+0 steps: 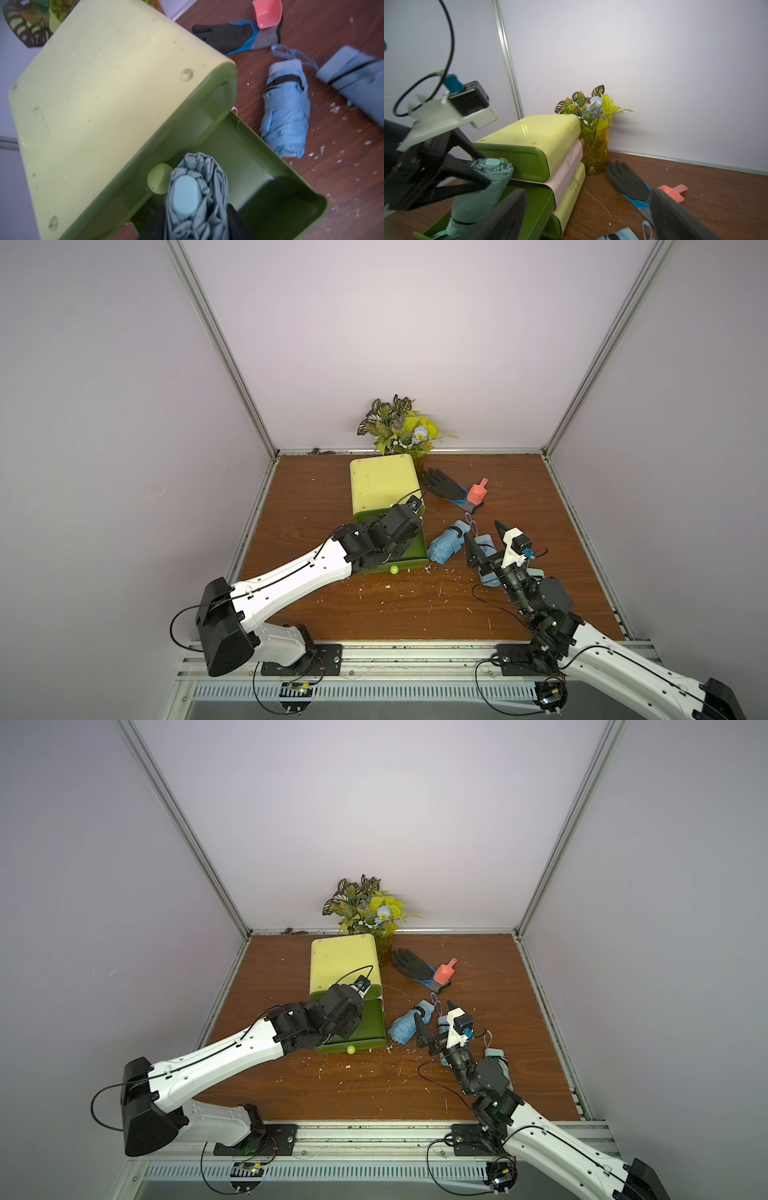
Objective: Place the umbrella in the drawer by color
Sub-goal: Place the umbrella in the drawer.
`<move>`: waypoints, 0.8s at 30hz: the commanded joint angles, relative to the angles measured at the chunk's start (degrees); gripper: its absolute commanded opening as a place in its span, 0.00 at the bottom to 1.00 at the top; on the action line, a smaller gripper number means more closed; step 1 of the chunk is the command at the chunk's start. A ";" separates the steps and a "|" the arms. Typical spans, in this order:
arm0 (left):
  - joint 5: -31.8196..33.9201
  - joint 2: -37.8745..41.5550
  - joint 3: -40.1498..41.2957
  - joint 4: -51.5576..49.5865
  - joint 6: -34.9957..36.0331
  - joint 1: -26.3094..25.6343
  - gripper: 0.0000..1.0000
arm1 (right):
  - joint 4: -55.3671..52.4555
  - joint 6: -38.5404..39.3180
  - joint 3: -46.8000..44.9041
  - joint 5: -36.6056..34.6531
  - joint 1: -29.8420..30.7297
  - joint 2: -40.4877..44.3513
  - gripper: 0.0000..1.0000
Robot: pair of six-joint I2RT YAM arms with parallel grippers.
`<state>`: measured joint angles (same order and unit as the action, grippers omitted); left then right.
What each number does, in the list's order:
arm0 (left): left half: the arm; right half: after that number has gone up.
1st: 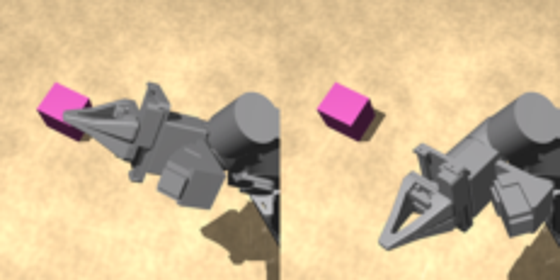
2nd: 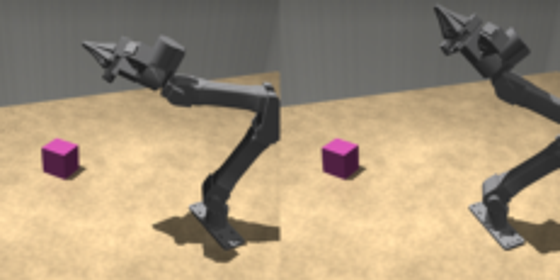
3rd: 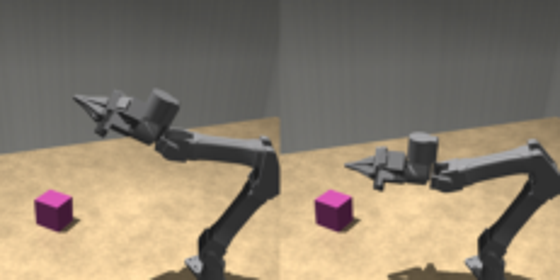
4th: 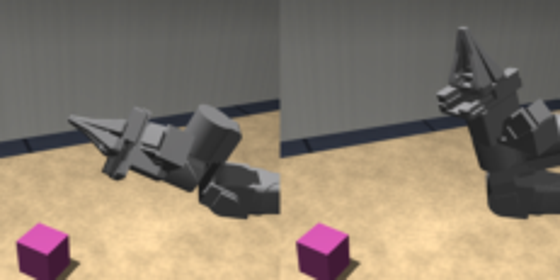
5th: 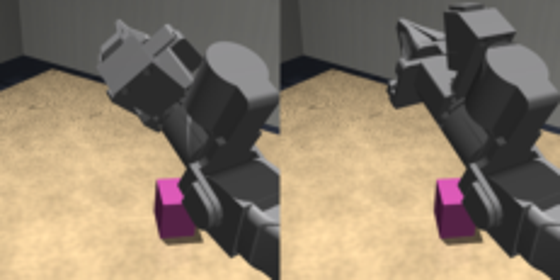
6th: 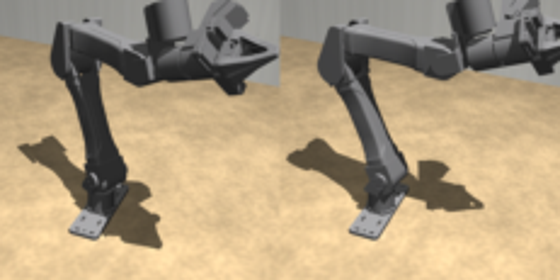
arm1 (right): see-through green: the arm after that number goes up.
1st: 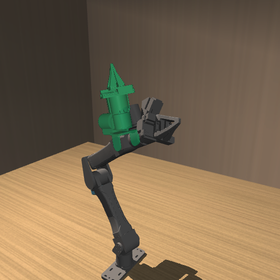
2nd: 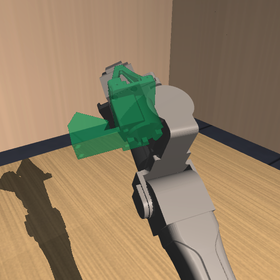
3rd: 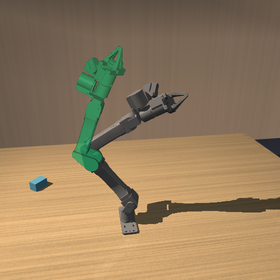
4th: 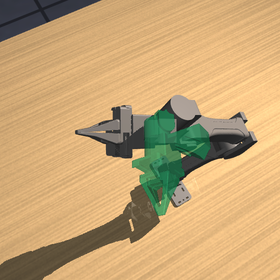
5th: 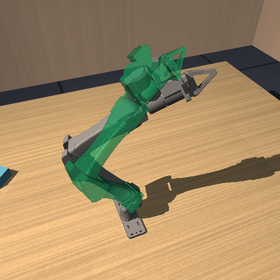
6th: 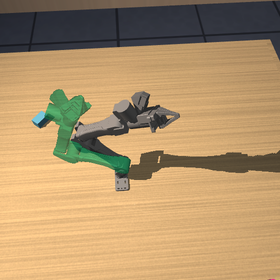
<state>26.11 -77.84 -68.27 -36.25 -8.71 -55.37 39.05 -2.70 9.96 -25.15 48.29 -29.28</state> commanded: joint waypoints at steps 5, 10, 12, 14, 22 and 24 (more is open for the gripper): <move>-5.61 -0.21 -0.11 -0.88 -0.83 -1.84 0.60 | -13.26 -6.94 7.33 -5.52 0.02 4.58 0.99; -7.71 0.96 -0.54 -0.91 -1.21 -1.84 0.64 | -25.36 -13.06 13.18 -10.56 -0.04 3.24 0.99; -8.25 2.56 -0.61 -0.84 -1.57 -1.84 0.67 | -29.82 -17.64 15.24 -13.17 -0.04 2.21 0.99; -8.32 5.09 -0.55 -0.60 -1.75 -1.84 0.70 | -36.23 -24.38 17.80 -15.27 0.02 0.74 0.99; -9.26 23.54 7.62 8.13 -1.65 -1.84 0.98 | -65.87 -51.46 28.76 -22.88 -0.04 -7.15 0.99; -10.47 30.18 12.14 12.27 -2.20 -1.85 0.98 | -71.07 -55.81 29.66 -23.70 0.01 -8.16 0.99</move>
<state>17.58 -53.30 -60.12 -29.41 -10.33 -56.82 -18.52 -46.19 37.34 -44.16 48.29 -36.58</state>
